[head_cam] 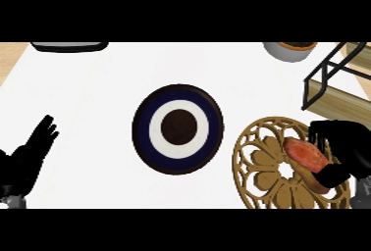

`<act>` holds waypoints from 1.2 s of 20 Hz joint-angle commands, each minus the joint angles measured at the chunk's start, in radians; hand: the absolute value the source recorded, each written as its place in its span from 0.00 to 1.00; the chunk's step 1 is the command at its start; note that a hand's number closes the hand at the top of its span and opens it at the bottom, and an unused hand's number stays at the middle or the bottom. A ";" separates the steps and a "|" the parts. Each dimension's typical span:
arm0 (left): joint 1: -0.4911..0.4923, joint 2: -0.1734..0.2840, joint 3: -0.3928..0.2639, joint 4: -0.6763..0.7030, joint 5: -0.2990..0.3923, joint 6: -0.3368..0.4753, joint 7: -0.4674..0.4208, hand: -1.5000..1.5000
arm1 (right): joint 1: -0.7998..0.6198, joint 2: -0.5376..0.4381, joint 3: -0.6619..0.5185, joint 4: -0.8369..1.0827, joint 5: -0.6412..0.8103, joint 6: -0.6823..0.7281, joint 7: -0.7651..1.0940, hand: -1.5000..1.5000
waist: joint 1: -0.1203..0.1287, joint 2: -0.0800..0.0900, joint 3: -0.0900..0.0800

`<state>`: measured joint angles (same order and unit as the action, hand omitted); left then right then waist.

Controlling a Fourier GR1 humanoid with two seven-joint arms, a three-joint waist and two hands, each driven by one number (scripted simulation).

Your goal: Pick the sweet potato from the placemat and place it in the tiered shelf

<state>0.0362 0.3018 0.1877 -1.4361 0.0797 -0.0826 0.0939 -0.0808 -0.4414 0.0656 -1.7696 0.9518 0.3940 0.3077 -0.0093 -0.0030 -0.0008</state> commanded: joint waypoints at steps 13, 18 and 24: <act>-0.026 0.001 0.019 0.011 -0.003 0.009 0.034 0.50 | -0.107 -0.032 -0.692 -0.256 -0.757 0.307 0.225 1.00 | -0.020 -0.007 -0.002; 0.011 -0.003 0.026 -0.003 0.001 -0.007 0.001 0.50 | -0.188 -0.183 -0.893 -0.266 -1.020 0.389 0.411 1.00 | -0.019 -0.007 -0.002; -0.026 -0.003 0.023 0.038 -0.021 -0.009 -0.002 0.50 | -0.275 -0.340 -0.966 -0.228 -1.204 0.330 0.602 1.00 | -0.004 -0.002 -0.001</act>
<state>0.0246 0.2908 0.1987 -1.4361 0.0629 -0.0837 0.1091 -0.3136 -0.6973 -0.8249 -1.9989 -0.1168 0.7220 0.7735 -0.0137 -0.0058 -0.0018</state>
